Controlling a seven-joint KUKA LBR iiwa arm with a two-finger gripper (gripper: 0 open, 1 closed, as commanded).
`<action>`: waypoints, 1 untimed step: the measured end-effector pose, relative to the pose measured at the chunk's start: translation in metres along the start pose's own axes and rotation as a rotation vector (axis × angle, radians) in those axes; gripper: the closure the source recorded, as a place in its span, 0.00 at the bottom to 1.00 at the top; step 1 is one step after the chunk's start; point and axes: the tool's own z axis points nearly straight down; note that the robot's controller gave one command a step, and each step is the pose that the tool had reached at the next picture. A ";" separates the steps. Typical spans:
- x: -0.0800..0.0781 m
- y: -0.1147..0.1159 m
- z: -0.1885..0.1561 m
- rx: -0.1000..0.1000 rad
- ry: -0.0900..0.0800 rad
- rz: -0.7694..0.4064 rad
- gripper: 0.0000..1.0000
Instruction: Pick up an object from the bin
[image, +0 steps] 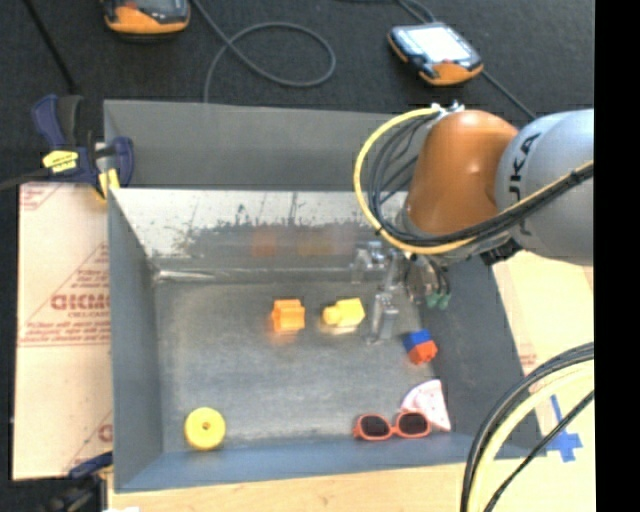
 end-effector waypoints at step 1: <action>-0.002 0.000 -0.005 0.001 -0.008 -0.001 0.00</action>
Offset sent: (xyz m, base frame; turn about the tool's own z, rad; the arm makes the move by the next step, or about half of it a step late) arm 0.0201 -0.0068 -0.0963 -0.3571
